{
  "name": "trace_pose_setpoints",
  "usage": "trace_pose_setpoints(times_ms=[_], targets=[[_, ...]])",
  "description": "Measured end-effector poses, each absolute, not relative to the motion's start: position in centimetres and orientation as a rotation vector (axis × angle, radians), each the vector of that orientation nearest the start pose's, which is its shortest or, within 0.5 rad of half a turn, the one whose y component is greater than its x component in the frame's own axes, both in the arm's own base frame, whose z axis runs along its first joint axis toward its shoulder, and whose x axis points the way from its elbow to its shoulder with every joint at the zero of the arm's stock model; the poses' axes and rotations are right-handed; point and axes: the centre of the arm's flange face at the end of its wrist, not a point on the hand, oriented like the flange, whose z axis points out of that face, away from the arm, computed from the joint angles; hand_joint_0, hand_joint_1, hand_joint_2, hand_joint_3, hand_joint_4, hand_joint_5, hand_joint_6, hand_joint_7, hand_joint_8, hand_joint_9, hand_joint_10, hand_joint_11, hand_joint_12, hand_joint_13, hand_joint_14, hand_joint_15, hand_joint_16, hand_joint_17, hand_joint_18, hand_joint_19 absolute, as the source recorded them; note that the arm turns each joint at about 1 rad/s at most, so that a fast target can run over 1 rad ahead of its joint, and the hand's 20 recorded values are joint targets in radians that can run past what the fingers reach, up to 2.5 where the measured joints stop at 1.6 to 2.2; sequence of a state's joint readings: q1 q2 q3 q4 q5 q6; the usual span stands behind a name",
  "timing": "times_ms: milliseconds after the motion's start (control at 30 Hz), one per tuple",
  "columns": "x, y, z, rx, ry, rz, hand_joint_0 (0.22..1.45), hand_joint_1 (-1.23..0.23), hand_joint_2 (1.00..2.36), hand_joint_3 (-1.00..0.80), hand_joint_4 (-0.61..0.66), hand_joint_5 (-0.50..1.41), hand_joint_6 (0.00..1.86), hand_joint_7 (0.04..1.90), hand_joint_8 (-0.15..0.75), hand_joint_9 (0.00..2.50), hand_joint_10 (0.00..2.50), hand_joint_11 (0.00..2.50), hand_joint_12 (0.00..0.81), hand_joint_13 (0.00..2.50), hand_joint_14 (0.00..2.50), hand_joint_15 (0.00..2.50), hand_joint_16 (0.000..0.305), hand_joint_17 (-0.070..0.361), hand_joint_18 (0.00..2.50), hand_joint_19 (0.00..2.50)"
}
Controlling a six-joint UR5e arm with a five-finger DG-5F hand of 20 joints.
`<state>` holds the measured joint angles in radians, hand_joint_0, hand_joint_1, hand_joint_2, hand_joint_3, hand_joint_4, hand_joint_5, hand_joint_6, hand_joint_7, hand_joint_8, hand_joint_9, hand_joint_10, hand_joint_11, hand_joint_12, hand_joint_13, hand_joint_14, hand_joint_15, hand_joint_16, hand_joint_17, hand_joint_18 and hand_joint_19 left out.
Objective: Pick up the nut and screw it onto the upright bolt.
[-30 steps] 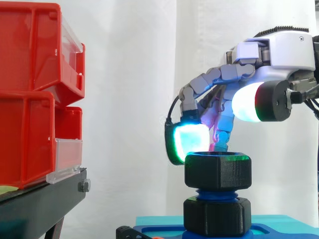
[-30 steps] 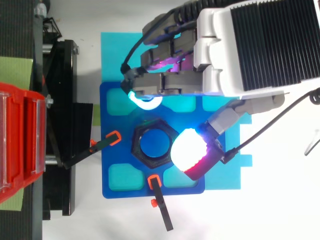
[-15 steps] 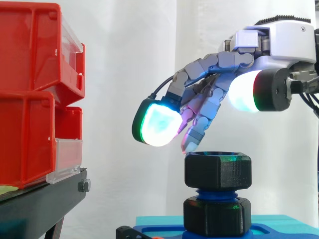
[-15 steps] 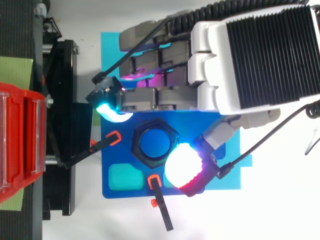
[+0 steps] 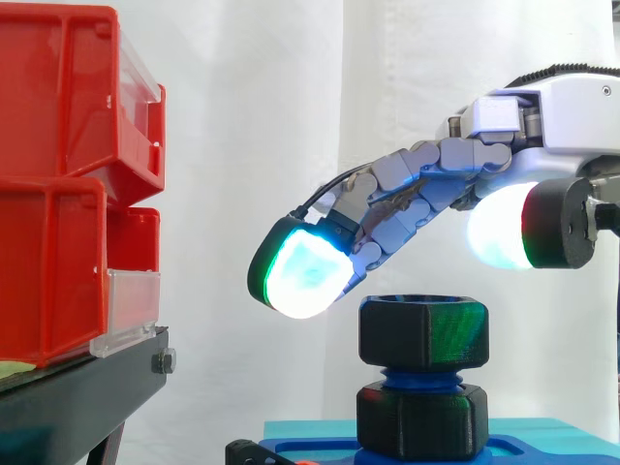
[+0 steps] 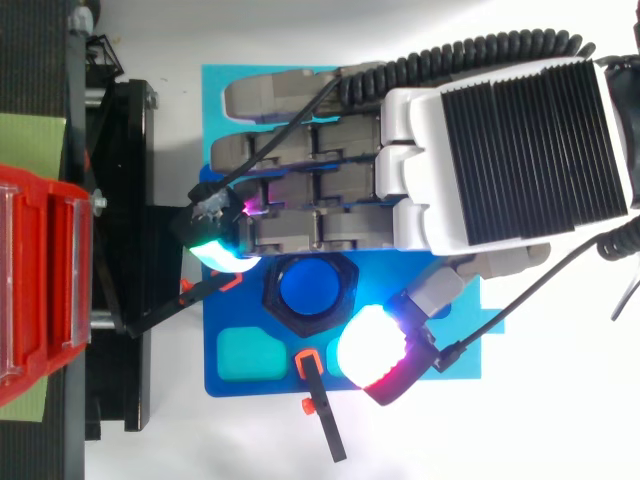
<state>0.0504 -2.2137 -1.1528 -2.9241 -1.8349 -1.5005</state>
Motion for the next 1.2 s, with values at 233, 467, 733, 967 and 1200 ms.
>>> trace_pose_setpoints(times_ms=[233, 467, 733, 967, 1200], targets=[[73.67, -7.0, 31.39, -0.185, 1.579, 0.31, 0.49, -0.18, 1.0, -0.5, 0.15, -0.12, 0.5, 0.65, 0.166, 0.5, 0.0, 0.0, 0.253, 0.31, 0.0, 0.0, 0.035, 0.079, 0.0, 0.0], [73.63, -7.01, 31.34, -0.184, 1.584, 0.311, 0.5, -0.19, 1.0, -0.5, 0.19, -0.07, 0.5, 0.78, 0.174, 0.59, 0.0, 0.0, 0.232, 0.41, 0.0, 0.0, 0.031, 0.069, 0.0, 0.0], [73.6, -7.01, 31.36, -0.184, 1.585, 0.311, 0.5, -0.19, 1.0, -0.5, 0.25, 0.0, 0.5, 1.06, 0.199, 0.71, 0.0, 0.0, 0.223, 0.51, 0.0, 0.0, 0.028, 0.063, 0.04, 0.0], [73.57, -7.21, 31.36, -0.183, 1.586, 0.31, 0.52, -0.25, 1.0, -0.5, 0.11, 0.07, 0.5, 1.34, 0.21, 1.06, 0.0, 0.0, 0.156, 0.78, 0.0, 0.0, 0.022, 0.05, 0.42, 0.0], [73.51, -7.58, 31.35, -0.181, 1.587, 0.309, 0.52, -0.27, 1.0, -0.5, 0.06, 0.09, 0.5, 1.41, 0.206, 1.2, 0.0, 0.0, 0.124, 0.92, 0.0, 0.0, 0.02, 0.045, 0.6, 0.1]])
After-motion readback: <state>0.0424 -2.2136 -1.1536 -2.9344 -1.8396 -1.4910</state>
